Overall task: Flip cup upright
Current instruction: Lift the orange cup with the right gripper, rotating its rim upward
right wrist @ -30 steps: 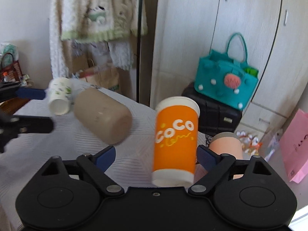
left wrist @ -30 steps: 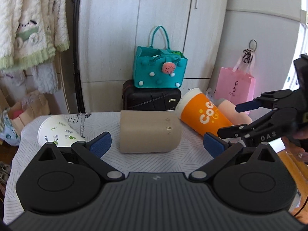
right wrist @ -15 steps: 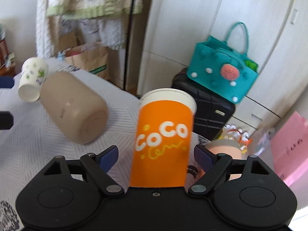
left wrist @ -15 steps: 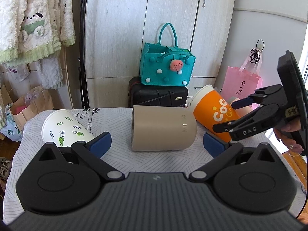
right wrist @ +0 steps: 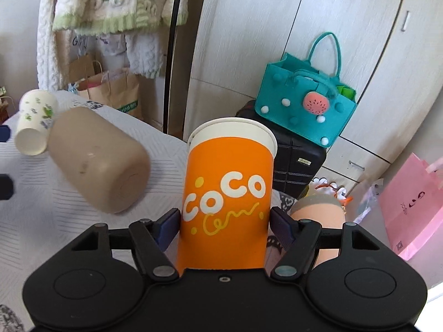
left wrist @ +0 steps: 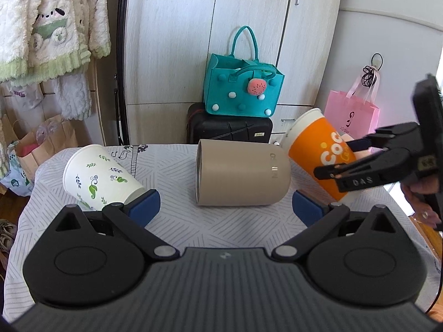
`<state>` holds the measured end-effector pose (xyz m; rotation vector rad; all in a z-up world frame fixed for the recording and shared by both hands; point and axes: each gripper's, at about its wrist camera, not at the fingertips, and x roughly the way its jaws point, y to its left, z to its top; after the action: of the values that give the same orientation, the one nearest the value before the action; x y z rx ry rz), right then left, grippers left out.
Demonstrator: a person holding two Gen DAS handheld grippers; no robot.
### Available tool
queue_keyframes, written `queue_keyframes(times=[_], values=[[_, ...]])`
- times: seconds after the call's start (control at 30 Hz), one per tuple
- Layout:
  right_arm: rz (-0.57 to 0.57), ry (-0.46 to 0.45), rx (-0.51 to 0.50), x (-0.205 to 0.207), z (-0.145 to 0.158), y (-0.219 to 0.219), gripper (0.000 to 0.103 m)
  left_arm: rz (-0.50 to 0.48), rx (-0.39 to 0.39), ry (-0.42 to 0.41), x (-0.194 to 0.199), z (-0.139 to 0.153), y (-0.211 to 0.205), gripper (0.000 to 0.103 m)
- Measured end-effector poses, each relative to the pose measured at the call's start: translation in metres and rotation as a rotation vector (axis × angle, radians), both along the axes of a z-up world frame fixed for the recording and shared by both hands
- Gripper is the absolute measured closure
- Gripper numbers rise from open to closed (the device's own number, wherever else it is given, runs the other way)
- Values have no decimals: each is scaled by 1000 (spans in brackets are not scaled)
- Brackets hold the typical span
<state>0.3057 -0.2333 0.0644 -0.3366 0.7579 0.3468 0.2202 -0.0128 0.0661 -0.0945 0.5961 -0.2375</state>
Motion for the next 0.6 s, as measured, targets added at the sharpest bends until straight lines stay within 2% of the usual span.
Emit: queue_keyframes(times=[0.27, 0.6], values=[[-20, 5, 32, -39, 12, -5, 28, 2, -19, -3, -17, 4, 4, 0], [-44, 188, 209, -85, 24, -19, 28, -31, -18, 27, -48, 8, 6, 0]])
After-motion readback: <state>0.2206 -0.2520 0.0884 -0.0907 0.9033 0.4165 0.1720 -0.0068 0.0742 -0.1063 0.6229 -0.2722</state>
